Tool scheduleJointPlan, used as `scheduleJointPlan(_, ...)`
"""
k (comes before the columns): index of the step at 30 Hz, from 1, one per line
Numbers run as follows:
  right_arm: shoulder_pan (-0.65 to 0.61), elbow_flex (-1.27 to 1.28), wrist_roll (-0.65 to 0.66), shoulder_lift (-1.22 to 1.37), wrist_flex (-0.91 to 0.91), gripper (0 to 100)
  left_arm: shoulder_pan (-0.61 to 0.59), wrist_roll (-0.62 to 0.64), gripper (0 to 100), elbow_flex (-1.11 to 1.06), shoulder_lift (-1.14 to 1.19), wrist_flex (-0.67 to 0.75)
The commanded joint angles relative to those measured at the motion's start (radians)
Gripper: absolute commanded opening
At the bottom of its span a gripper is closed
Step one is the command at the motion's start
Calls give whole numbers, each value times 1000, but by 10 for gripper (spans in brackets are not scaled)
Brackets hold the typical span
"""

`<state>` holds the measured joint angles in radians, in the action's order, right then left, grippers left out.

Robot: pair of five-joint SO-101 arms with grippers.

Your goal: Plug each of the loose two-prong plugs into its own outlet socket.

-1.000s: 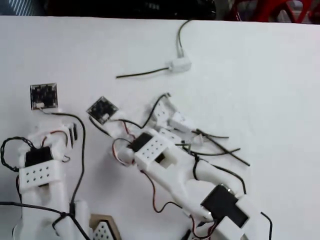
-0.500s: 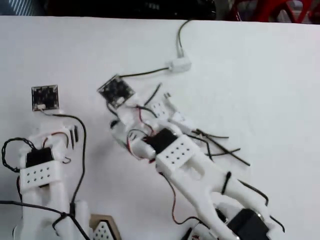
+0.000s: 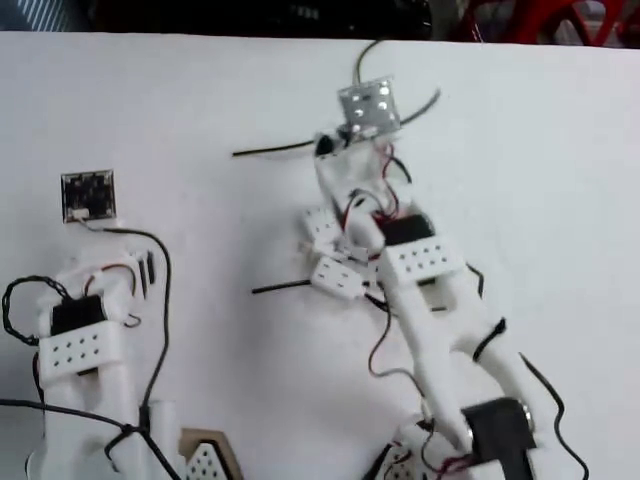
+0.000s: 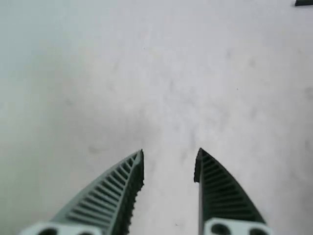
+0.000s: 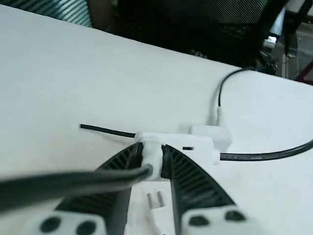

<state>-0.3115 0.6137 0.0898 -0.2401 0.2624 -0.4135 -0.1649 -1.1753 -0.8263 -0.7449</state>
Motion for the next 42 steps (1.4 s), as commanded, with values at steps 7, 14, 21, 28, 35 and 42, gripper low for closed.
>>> scheduleJointPlan(7,143,-267,9,323,-27,67,-5,6,177,2,-38,23)
scheduleJointPlan(14,150,-324,6,325,165,197,-5,3,177,2,-36,23)
scheduleJointPlan(21,145,-316,0,147,441,198,-5,3,177,2,-35,23)
scheduleJointPlan(28,130,-316,0,33,694,198,-5,3,177,2,-31,23)
scheduleJointPlan(35,31,-313,2,-7,881,198,-2,2,177,0,-30,23)
scheduleJointPlan(42,2,-176,9,2,820,198,-2,2,177,-11,-30,41)
